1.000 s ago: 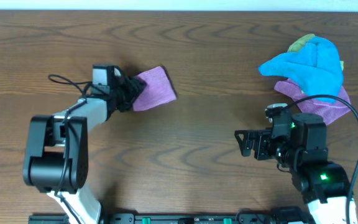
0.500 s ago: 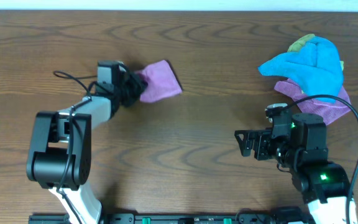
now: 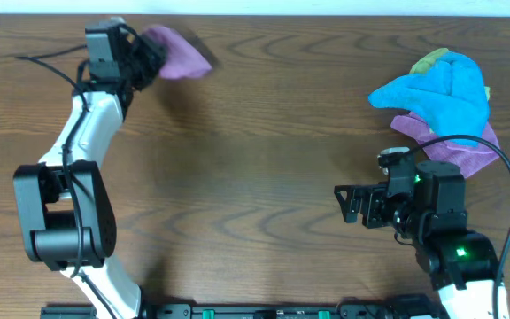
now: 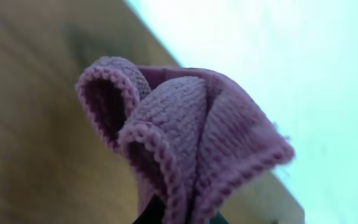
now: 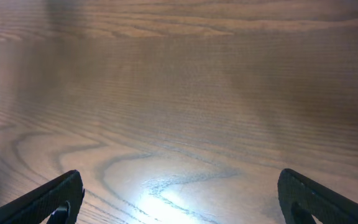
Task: Fold the cloth
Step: 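Carry the folded towel to the upper left with the left gripper and release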
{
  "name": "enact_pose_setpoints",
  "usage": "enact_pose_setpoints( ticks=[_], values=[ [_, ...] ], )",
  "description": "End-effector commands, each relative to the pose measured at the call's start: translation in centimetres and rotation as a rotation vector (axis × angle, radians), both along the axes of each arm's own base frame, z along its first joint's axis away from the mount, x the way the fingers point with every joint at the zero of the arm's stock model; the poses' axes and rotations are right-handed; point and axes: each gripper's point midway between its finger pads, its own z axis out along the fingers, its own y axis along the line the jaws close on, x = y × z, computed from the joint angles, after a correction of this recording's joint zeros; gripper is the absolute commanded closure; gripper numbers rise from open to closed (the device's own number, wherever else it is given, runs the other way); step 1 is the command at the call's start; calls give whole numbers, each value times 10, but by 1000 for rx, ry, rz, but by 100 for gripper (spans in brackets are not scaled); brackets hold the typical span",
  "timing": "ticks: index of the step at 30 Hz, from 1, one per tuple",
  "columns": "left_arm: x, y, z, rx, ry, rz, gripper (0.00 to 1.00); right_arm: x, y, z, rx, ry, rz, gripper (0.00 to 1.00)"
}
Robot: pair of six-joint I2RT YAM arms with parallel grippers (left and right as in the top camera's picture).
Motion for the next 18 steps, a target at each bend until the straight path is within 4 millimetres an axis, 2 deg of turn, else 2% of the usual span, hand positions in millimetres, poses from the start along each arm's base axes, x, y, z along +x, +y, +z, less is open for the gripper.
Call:
enact_pose_setpoints(
  ticks=[1, 5, 9, 18],
  values=[
    [16, 33, 15, 113, -44, 133, 94, 0, -2, -1, 7, 6, -17, 1],
    [23, 63, 18, 189, -54, 263, 94, 0, -2, -1, 7, 6, -17, 1],
    [29, 83, 5, 222, -54, 333, 94, 0, -2, -1, 7, 6, -17, 1],
    [46, 111, -48, 174, -33, 435, 94, 0, -2, -1, 7, 6, -17, 1]
  ],
)
